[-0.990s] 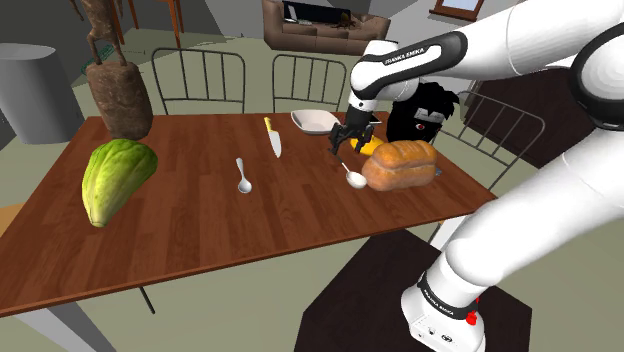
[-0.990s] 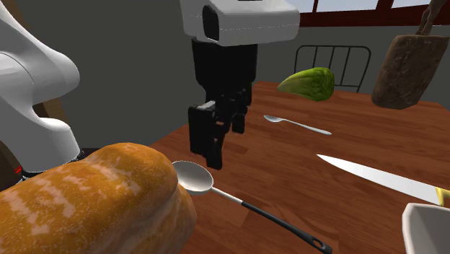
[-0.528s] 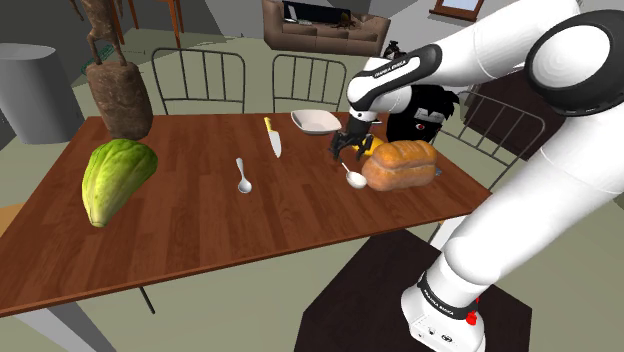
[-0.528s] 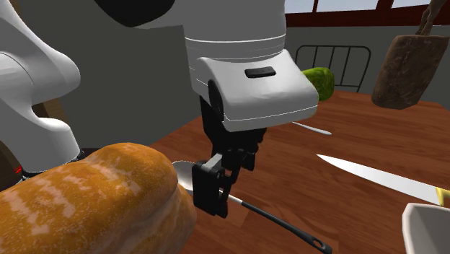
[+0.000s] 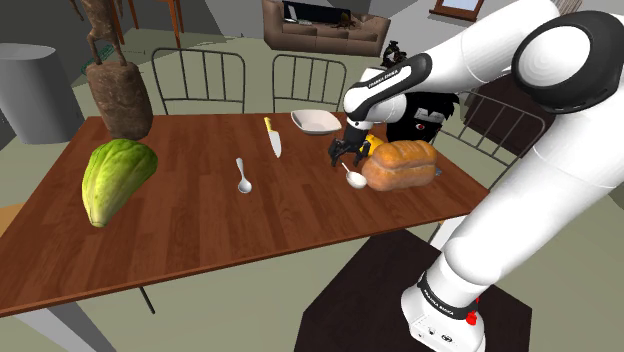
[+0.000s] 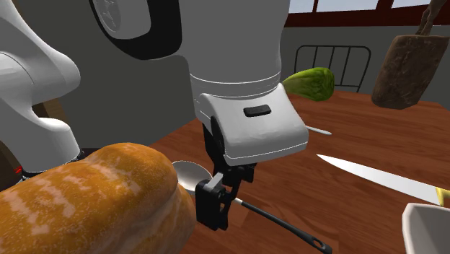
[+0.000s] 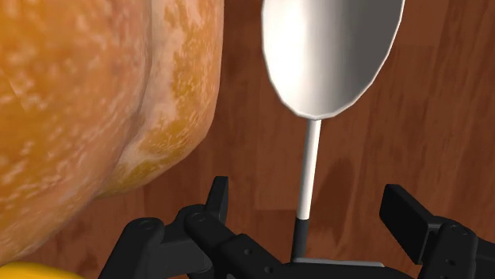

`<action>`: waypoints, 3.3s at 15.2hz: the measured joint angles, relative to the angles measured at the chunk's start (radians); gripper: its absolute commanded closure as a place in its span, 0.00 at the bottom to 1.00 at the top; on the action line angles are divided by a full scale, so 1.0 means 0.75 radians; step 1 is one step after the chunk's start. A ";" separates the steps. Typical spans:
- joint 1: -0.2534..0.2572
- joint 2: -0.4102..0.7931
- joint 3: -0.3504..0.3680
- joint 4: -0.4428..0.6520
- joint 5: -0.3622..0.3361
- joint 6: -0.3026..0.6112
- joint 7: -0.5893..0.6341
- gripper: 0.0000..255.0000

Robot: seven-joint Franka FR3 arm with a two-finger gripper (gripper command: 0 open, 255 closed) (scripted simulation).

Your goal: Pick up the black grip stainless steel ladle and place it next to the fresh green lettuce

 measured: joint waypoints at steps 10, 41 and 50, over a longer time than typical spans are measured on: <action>0.000 0.002 0.000 0.000 0.001 0.002 -0.001 1.00; -0.010 -0.212 0.012 0.265 -0.079 -0.468 0.095 1.00; -0.010 -0.240 0.015 0.400 -0.087 -0.628 0.115 1.00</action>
